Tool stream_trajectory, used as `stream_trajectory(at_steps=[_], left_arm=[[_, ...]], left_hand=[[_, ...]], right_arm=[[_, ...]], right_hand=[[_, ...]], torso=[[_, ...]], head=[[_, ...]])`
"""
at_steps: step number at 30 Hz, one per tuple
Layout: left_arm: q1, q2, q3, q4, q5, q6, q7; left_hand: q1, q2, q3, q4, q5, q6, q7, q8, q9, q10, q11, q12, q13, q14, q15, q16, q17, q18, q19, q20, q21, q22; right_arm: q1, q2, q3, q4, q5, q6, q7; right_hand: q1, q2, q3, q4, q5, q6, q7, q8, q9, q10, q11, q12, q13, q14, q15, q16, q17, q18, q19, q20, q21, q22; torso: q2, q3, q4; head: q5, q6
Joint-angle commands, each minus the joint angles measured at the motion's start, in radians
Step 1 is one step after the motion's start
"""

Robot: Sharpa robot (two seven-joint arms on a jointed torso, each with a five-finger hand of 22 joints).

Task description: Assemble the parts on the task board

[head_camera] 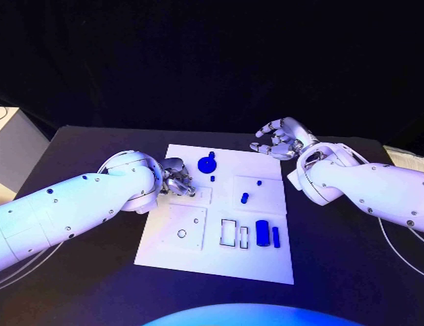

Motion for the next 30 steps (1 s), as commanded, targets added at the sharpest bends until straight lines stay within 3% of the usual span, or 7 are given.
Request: stream_trajectory(at_steps=[1,30], left_arm=[[-0.003,0.0,-0.001,0.0,-0.003,0.026,0.002],[-0.003,-0.004,-0.001,0.0,-0.006,0.033,0.0]], left_hand=[[-0.001,0.01,0.2,-0.202,0.003,0.033,-0.028,0.003,0.001,0.006,0.0,0.004,0.0,0.087,-0.008,0.006,0.203,-0.01,0.009,-0.001,0.007,0.001],[-0.001,0.01,0.2,-0.202,0.003,0.033,-0.028,0.003,0.001,0.006,0.0,0.004,0.0,0.087,-0.008,0.006,0.203,-0.01,0.009,-0.001,0.007,0.001]], right_arm=[[-0.001,-0.001,0.0,0.002,-0.007,0.0,0.003],[-0.004,-0.001,0.0,0.001,-0.007,-0.007,0.003]], right_hand=[[-0.012,0.0,0.005,0.002,0.003,-0.004,-0.001,-0.001,-0.001,-0.006,-0.002,0.002,0.051,0.088,0.006,-0.004,0.203,0.007,0.049,0.007,-0.006,0.149],[-0.014,0.0,0.008,0.001,0.008,-0.004,-0.001,-0.001,-0.002,-0.005,-0.002,0.003,0.052,0.088,0.006,-0.004,0.204,0.007,0.049,0.007,-0.006,0.149]], torso=[[0.0,-0.0002,0.0004],[0.001,-0.0001,0.0006]], head=[[-0.001,-0.003],[-0.002,-0.011]])
